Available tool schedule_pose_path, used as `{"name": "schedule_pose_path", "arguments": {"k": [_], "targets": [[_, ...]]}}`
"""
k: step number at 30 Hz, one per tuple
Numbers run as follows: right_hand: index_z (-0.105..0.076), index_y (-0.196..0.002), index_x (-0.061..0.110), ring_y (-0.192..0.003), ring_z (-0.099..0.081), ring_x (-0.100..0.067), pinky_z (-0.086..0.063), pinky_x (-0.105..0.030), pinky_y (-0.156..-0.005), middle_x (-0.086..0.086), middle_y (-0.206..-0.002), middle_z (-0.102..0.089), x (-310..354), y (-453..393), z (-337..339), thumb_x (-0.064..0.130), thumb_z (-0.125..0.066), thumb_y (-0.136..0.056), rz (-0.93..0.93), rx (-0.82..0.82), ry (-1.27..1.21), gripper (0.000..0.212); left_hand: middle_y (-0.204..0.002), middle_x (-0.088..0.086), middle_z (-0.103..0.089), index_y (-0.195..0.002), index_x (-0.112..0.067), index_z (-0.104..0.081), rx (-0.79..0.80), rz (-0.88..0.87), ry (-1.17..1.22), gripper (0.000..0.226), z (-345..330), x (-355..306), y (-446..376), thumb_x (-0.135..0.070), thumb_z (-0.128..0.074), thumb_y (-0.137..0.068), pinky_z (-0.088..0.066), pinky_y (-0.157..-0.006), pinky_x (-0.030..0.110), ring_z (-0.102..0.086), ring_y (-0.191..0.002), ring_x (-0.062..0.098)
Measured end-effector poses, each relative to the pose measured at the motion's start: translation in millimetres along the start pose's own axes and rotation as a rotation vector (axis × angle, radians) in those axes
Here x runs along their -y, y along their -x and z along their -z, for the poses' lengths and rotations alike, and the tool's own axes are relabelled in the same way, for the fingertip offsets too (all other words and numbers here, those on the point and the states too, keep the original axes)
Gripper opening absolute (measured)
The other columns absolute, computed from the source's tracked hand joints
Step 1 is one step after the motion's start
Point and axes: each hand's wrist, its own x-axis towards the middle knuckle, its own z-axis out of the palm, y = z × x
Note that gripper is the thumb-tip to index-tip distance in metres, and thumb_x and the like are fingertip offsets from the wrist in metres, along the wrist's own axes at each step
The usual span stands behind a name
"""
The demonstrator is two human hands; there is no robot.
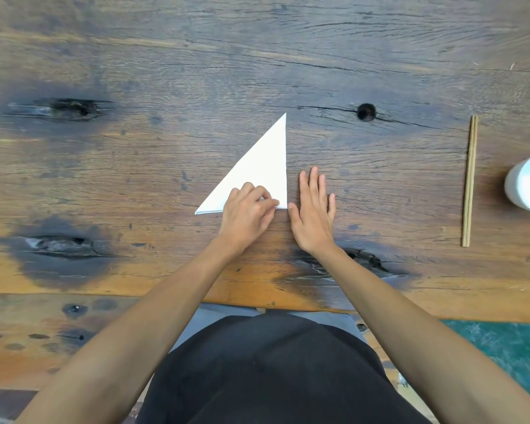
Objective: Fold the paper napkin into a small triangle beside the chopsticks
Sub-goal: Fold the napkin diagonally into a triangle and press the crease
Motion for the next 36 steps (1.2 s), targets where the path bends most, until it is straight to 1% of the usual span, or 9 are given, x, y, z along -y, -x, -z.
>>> {"name": "schedule_pose_path", "arguments": {"k": [4, 7, 12, 18, 25, 28, 31, 33, 36], "targets": [[0.003, -0.165, 0.026, -0.157, 0.02, -0.01, 0.014, -0.043, -0.125, 0.006, -0.172, 0.018, 1, 1, 3, 0.016, -0.032, -0.109, 0.005, -0.002, -0.042, 0.067, -0.091, -0.004, -0.07, -0.098, -0.023, -0.08, 0.004, 0.0, 0.001, 0.011, -1, 0, 0, -0.022, -0.075, -0.088, -0.046, -0.067, 0.037, -0.062, -0.085, 0.027], [0.0, -0.165, 0.026, -0.157, 0.019, -0.01, 0.014, -0.043, -0.125, 0.006, -0.172, 0.016, 1, 1, 4, 0.015, -0.032, -0.109, -0.001, -0.006, -0.061, 0.066, -0.091, -0.005, -0.072, -0.098, -0.023, -0.081, 0.006, 0.001, -0.002, 0.012, -1, 1, 0, -0.022, -0.076, -0.087, -0.046, -0.066, 0.037, -0.063, -0.084, 0.027], [-0.003, -0.166, 0.027, -0.157, 0.019, -0.009, 0.014, -0.045, -0.125, 0.008, -0.173, 0.014, -1, 0, 1, 0.03, -0.033, -0.111, -0.013, -0.009, -0.079, 0.063, -0.094, -0.005, -0.072, -0.101, -0.023, -0.081, 0.017, -0.01, 0.007, 0.014, -1, 2, 1, -0.023, -0.072, -0.09, -0.045, -0.067, 0.037, -0.062, -0.086, 0.026], [-0.005, -0.165, 0.029, -0.154, 0.021, -0.004, 0.013, -0.042, -0.124, 0.011, -0.172, 0.013, -1, -3, -3, 0.056, -0.036, -0.107, -0.027, -0.029, -0.055, 0.072, -0.096, -0.004, -0.072, -0.103, -0.022, -0.08, 0.053, -0.02, -0.001, 0.015, 1, 2, -1, -0.025, -0.07, -0.092, -0.046, -0.07, 0.038, -0.062, -0.09, 0.026], [-0.004, -0.166, 0.028, -0.157, 0.018, -0.008, 0.009, -0.047, -0.126, 0.009, -0.173, 0.013, 0, -3, -3, 0.054, -0.04, -0.106, -0.027, -0.031, -0.021, 0.074, -0.094, -0.001, -0.07, -0.1, -0.02, -0.078, 0.048, -0.091, 0.021, 0.014, 1, 9, 1, -0.026, -0.069, -0.092, -0.047, -0.065, 0.037, -0.062, -0.086, 0.027], [-0.004, -0.166, 0.028, -0.156, 0.019, -0.007, 0.01, -0.046, -0.126, 0.009, -0.173, 0.013, -1, -3, -3, 0.053, -0.04, -0.106, -0.021, -0.03, -0.029, 0.074, -0.099, 0.002, -0.068, -0.109, -0.019, -0.076, 0.075, -0.152, 0.072, 0.02, 1, 24, 10, -0.027, -0.063, -0.096, -0.05, -0.063, 0.039, -0.061, -0.085, 0.026], [-0.004, -0.166, 0.028, -0.155, 0.02, -0.006, 0.009, -0.047, -0.126, 0.009, -0.173, 0.012, -1, -3, -3, 0.053, -0.041, -0.106, -0.022, -0.035, -0.021, 0.074, -0.109, 0.003, -0.067, -0.121, -0.018, -0.073, 0.131, -0.196, 0.09, 0.027, 3, 44, 26, -0.025, -0.057, -0.1, -0.052, -0.069, 0.038, -0.06, -0.09, 0.024], [-0.005, -0.166, 0.028, -0.156, 0.018, -0.007, 0.009, -0.047, -0.126, 0.008, -0.173, 0.012, -1, -3, -4, 0.052, -0.041, -0.106, -0.025, -0.036, -0.011, 0.074, -0.111, 0.003, -0.067, -0.123, -0.016, -0.072, 0.137, -0.195, 0.086, 0.028, 6, 59, 39, -0.024, -0.057, -0.1, -0.053, -0.072, 0.036, -0.061, -0.092, 0.023], [-0.006, -0.166, 0.027, -0.158, 0.015, -0.01, 0.009, -0.048, -0.126, 0.008, -0.173, 0.011, 0, -3, -4, 0.052, -0.041, -0.106, -0.026, -0.031, -0.005, 0.073, -0.102, 0.003, -0.068, -0.115, -0.014, -0.075, 0.049, -0.117, 0.081, 0.024, 12, 75, 63, -0.021, -0.059, -0.098, -0.054, -0.07, 0.038, -0.062, -0.089, 0.023]]}}
